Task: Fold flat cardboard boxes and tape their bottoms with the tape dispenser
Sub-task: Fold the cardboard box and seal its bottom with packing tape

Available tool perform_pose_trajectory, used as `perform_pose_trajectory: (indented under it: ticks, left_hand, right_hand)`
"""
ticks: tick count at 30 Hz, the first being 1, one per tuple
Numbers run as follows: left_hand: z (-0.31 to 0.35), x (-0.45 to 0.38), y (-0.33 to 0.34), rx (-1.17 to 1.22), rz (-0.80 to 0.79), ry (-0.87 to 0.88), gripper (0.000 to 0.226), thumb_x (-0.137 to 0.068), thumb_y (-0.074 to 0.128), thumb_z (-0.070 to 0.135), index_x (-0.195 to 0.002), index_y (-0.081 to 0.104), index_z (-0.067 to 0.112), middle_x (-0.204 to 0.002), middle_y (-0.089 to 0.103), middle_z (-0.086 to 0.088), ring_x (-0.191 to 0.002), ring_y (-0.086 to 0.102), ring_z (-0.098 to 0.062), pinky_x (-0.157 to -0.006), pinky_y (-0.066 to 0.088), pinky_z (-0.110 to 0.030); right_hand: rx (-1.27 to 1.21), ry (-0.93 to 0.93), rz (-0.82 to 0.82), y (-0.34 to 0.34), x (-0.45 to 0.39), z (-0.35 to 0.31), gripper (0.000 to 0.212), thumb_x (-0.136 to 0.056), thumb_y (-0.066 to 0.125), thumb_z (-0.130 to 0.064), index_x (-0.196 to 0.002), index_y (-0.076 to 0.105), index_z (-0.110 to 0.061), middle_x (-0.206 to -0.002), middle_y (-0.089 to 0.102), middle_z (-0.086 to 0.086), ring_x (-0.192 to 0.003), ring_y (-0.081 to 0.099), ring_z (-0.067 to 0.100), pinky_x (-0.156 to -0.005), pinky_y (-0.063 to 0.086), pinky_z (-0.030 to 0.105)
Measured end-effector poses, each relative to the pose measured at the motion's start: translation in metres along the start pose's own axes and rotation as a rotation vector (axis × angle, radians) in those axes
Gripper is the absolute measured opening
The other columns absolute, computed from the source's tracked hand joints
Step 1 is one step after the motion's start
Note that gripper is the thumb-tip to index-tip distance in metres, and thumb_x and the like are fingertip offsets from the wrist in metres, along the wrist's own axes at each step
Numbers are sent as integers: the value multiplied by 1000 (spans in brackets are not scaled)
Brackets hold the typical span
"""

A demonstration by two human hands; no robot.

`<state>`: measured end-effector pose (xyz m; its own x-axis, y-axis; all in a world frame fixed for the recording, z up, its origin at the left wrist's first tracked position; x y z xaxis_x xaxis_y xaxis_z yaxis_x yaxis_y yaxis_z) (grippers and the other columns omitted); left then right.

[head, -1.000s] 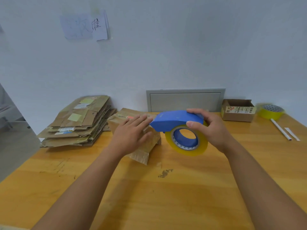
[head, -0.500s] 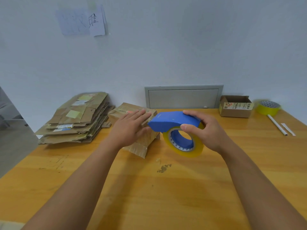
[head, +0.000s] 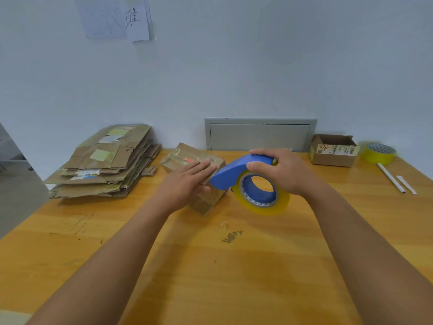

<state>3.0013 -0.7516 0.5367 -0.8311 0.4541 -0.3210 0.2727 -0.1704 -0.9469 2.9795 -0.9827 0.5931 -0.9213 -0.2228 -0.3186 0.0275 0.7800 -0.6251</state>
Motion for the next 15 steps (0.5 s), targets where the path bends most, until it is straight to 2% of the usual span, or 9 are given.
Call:
perform_pose_trajectory:
  ticks: [3, 7, 12, 15]
  left_hand:
    - [-4, -16, 7, 73, -36, -63, 59, -98, 47, 51, -152, 28, 34, -160, 28, 12, -147, 25, -14, -111, 34, -39]
    - [3, -39, 18, 72, -85, -21, 58, -101, 43, 49, -153, 31, 27, -161, 27, 8, -149, 21, -15, -120, 20, -39]
    - [-3, -43, 24, 93, -69, -9, 57, -102, 45, 46, -154, 29, 28, -161, 27, 8, -148, 22, -16, -121, 16, -40]
    - [-3, -44, 25, 112, -52, -4, 55, -102, 46, 42, -154, 30, 30, -160, 28, 9, -148, 22, -15, -121, 15, -39]
  right_hand:
    - [10, 23, 5, -4, -6, 8, 52, -81, 66, -57, -127, 65, -33, -114, 61, -15, -97, 58, 2, -76, 39, 13]
    - [33, 63, 10, -9, -14, 25, 41, -90, 68, -45, -129, 63, -32, -118, 59, -12, -103, 56, 11, -78, 39, 16]
    - [14, 72, -29, -11, -26, 32, 38, -90, 69, -41, -127, 66, -31, -117, 61, -15, -106, 57, 9, -78, 39, 13]
    - [48, 58, -51, -12, -37, 25, 35, -91, 68, -42, -123, 68, -30, -118, 63, -11, -107, 59, 13, -82, 43, 21]
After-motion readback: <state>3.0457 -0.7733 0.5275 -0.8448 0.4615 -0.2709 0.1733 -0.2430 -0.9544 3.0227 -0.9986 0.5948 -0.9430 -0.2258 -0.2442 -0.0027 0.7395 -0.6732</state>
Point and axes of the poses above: each hand's wrist, its own x-axis away from the middle knuckle, its own y-axis out of the palm, z = x × y, the point moved 8 cm from there along -x, towards the middle knuckle
